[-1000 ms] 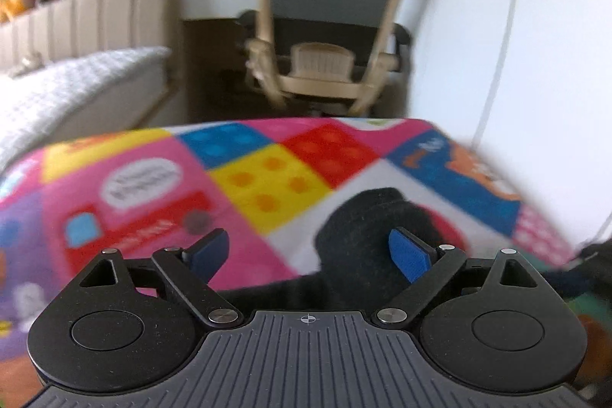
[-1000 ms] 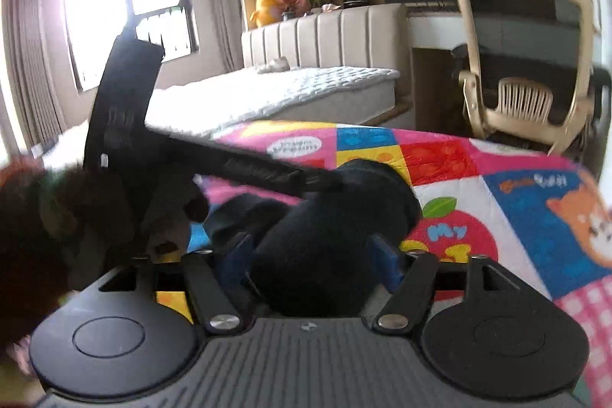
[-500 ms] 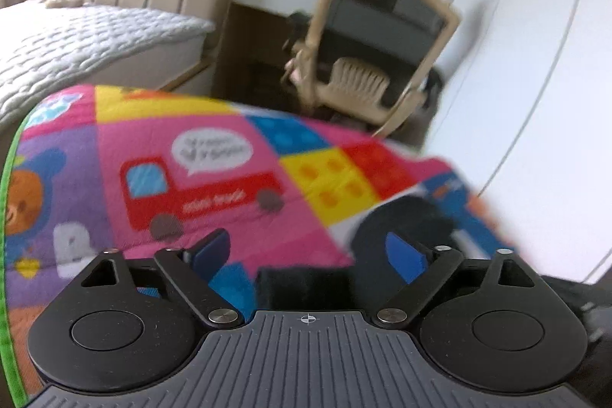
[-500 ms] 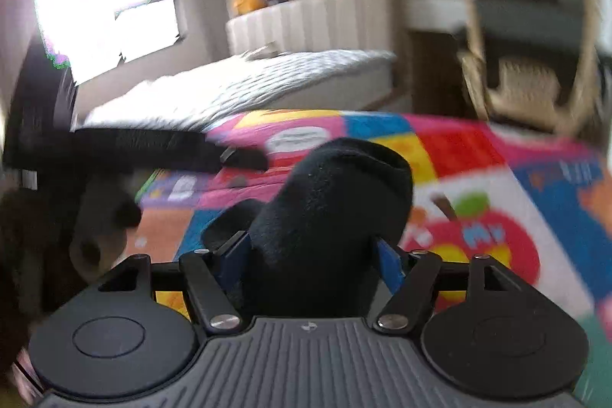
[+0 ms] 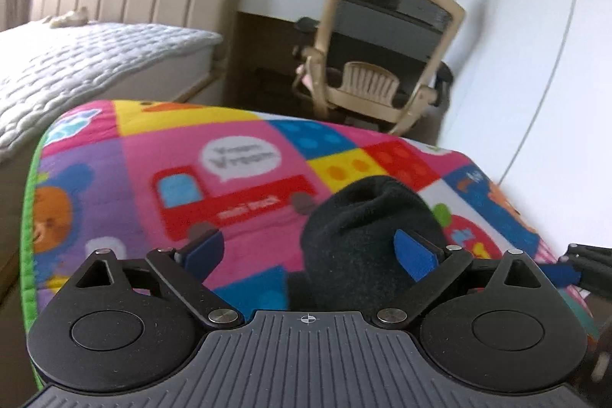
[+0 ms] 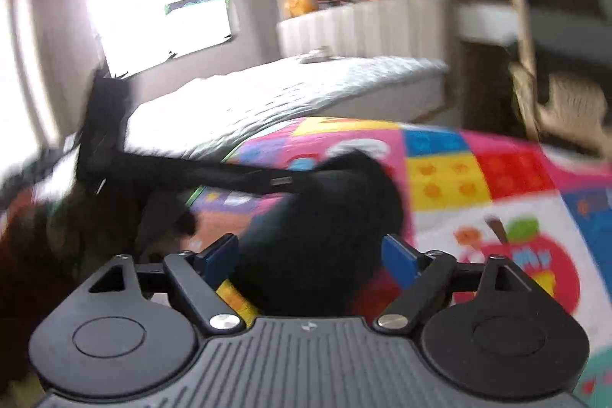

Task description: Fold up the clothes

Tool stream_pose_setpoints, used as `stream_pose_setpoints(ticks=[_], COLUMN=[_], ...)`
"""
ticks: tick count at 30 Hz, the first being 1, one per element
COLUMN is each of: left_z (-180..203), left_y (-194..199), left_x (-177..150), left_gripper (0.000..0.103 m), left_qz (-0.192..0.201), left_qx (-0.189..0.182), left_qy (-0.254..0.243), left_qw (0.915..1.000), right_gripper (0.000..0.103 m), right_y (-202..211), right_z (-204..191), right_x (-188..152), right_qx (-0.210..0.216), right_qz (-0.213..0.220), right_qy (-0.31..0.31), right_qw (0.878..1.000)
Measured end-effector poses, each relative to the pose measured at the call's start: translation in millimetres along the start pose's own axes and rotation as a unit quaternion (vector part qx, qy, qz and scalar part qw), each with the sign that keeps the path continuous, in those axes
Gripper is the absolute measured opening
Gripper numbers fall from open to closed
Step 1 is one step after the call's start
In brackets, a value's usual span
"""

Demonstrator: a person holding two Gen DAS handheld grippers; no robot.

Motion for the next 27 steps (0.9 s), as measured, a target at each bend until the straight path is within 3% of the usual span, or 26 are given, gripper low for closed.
stream_pose_setpoints(ticks=[2,4,9,10,12,14,16,22,27], left_z=[-8.7,-14.1,-24.9,-27.4,-29.8,-27.7,-21.5,12.3,47.2], left_y=[-1.3,-3.2,-9.1,-10.8,-14.1,-17.0,-17.2,-20.5,-26.9], left_x=[-1.6,-3.0,-5.3,-6.4,-9.0,-10.2,-9.1,-2.1,0.4], left_gripper=[0.100,0.100,0.101,0.101,0.102,0.102,0.102,0.102,0.102], left_qz=[-0.004,-0.010,-0.024,-0.031,-0.046,-0.053,-0.049,-0.042,-0.040], left_qx=[0.002,0.002,-0.004,-0.012,-0.032,-0.041,-0.036,-0.043,-0.058], left_qy=[0.012,0.023,0.050,0.063,0.090,0.103,0.094,0.066,0.032], left_qw=[0.9999,0.9997,0.9985,0.9975,0.9944,0.9924,0.9937,0.9960,0.9970], right_gripper=[0.084,0.091,0.094,0.095,0.094,0.085,0.074,0.072,0.074], right_y=[-8.1,-23.4,-63.4,-68.0,-72.1,-70.5,-62.7,-21.6,11.2], right_z=[23.3,40.7,56.9,55.6,49.5,44.1,46.1,58.6,71.0], right_x=[-1.1,-7.2,-25.5,-26.5,-26.4,-26.5,-25.9,-19.6,-8.7], right_qx=[0.015,0.045,0.149,0.155,0.152,0.142,0.136,0.097,0.022], right_qz=[0.002,0.000,-0.011,-0.011,-0.013,-0.016,-0.012,0.013,0.013], right_qy=[-0.078,-0.152,-0.312,-0.314,-0.292,-0.260,-0.254,-0.227,-0.161], right_qw=[0.997,0.987,0.938,0.937,0.944,0.955,0.958,0.969,0.987])
Point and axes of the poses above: each gripper's, at about its wrist camera, not at the fingertips, and y roughly against the way its jaws point, z to its right, x to its top, the point moved 7 cm from there along -y, roughly the way its jaws point, and after that the axes turned 9 degrees about x, right-handed, at the moved point
